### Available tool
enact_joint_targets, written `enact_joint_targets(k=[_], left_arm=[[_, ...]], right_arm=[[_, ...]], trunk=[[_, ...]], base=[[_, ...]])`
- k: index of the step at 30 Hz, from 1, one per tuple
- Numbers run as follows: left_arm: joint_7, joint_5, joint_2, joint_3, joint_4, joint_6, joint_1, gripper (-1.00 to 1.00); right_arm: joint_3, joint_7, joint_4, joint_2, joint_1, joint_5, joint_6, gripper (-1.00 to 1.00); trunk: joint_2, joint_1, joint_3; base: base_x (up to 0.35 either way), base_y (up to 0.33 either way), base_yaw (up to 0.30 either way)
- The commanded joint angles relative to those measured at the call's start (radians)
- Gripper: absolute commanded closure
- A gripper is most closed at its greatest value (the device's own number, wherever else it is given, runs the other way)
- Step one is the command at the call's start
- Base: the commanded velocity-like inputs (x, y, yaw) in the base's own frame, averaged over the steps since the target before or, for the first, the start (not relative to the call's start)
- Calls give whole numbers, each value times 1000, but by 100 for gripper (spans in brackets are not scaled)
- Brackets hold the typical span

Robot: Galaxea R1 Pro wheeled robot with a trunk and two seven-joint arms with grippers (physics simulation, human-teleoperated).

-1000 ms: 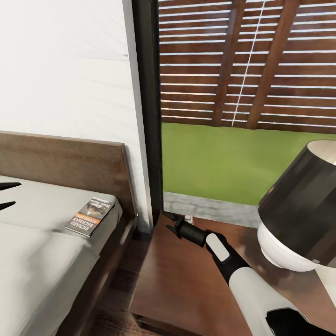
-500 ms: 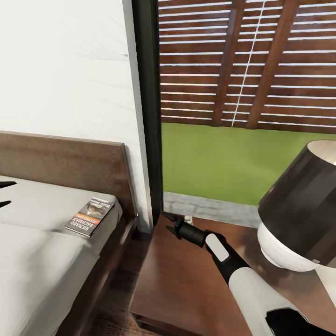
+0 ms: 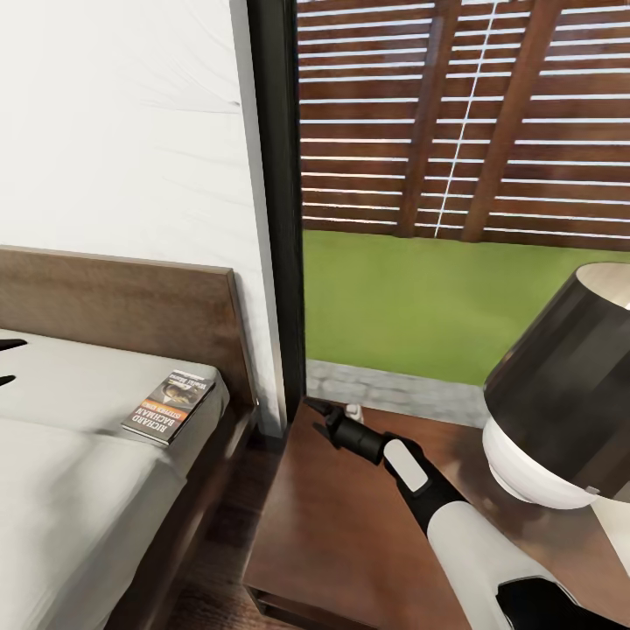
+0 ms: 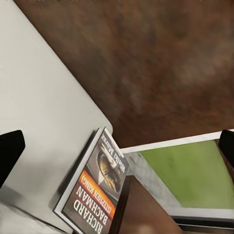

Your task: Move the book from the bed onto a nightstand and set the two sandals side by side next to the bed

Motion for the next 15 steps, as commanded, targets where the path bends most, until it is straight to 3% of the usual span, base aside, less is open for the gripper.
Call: enact_joint_targets(k=[1, 15], left_arm=[[-9, -3, 1, -6, 2, -1, -2, -100], [-10, 7, 0, -8, 0, 1, -2, -100]], right_arm=[[0, 0, 0, 0, -1, -6, -1, -100], [-2, 1, 1, -2, 0, -12, -19, -100]], trunk=[[0, 0, -1], [0, 0, -1]], base=[[0, 0, 0], [0, 0, 0]])
